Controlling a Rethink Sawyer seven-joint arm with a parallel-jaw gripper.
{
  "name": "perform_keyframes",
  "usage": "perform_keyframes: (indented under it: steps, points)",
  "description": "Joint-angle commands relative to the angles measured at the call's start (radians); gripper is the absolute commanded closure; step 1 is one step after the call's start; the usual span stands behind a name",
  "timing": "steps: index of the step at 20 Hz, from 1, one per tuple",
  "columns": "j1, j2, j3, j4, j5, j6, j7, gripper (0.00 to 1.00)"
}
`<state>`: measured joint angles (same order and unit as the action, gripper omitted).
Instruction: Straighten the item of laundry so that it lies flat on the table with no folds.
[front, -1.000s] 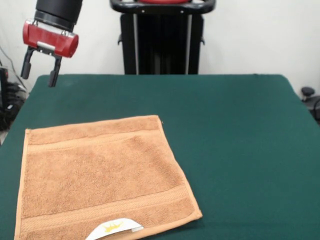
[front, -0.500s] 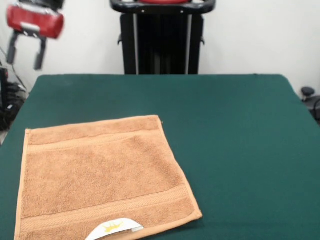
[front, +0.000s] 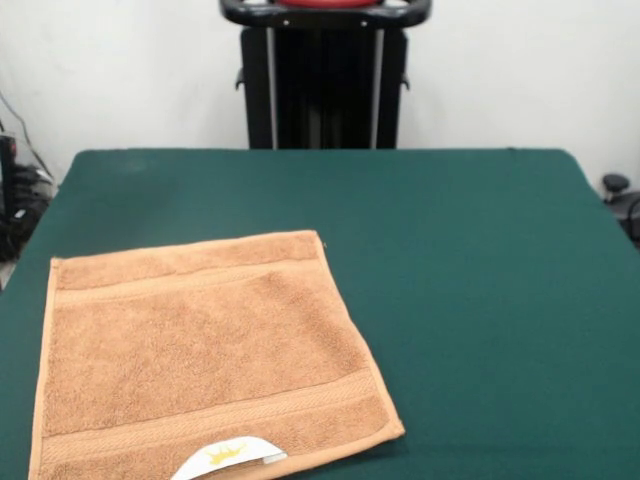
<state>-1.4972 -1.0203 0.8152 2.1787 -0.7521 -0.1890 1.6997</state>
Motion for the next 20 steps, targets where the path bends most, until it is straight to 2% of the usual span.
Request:
perform_keyframes:
  steps: [1, 2, 4, 7, 11, 20]
  points:
    - [0.010, 0.052, 0.322, 0.119, -0.106, 0.015, 0.092, 0.00]
    - [0.007, 0.079, 0.315, 0.110, -0.119, 0.027, 0.086, 0.00]
    - [0.048, 0.109, 0.222, 0.074, -0.158, 0.024, 0.063, 0.00]
    - [0.198, 0.116, -0.051, -0.002, -0.221, -0.046, 0.000, 0.00]
    - [0.222, 0.139, -0.098, -0.023, -0.226, -0.188, 0.012, 0.00]
    - [0.270, 0.205, -0.167, -0.091, -0.289, -0.251, 0.033, 0.00]
